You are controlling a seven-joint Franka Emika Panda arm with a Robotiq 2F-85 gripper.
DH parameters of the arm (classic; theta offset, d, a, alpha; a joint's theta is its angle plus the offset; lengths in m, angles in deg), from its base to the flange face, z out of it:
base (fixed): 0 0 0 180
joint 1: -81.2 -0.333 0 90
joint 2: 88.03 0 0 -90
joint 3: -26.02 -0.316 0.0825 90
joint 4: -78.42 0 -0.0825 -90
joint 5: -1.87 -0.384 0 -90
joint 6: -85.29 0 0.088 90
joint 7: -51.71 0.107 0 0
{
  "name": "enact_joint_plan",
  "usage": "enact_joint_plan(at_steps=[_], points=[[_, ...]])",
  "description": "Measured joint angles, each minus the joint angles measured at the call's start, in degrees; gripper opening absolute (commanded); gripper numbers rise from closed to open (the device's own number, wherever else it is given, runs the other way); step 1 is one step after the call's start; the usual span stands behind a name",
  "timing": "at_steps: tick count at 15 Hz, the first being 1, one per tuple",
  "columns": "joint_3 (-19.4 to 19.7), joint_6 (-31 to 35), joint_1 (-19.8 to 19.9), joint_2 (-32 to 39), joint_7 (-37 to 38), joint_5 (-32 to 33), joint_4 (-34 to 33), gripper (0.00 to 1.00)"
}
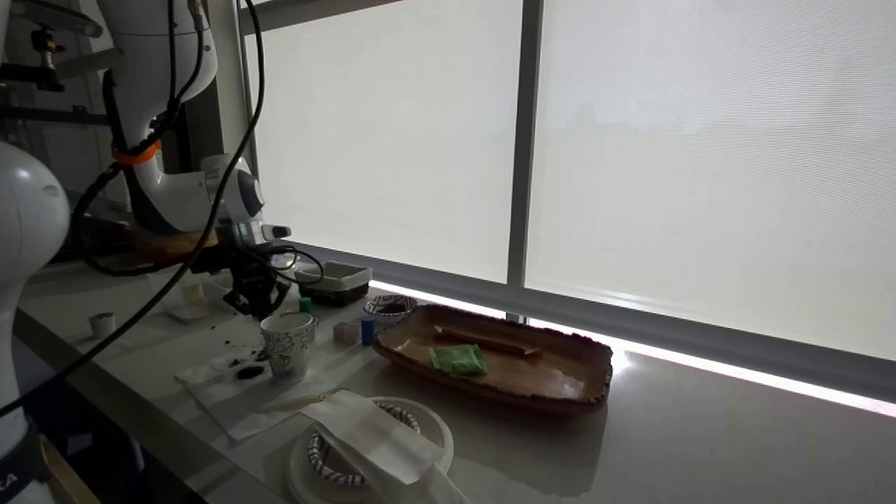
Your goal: Put some of the objects on the serviette in the white cup
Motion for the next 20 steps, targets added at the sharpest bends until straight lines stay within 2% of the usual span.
enact_joint_plan(at_steps=[6,14,15,16,20], points=[[-2.9,-10.3,0.8,-11.6,6.7,0.0,4.7,0.01],[-6.5,-12.0,7.4,-21.5,10.7,0.8,11.4,0.01],[-6.7,-12.0,8.3,-22.2,10.8,0.9,12.1,0.19],[-6.8,-12.0,9.2,-22.7,11.0,0.9,12.7,0.3],[-6.9,-10.3,12.0,-23.2,11.0,1.3,14.3,0.6]])
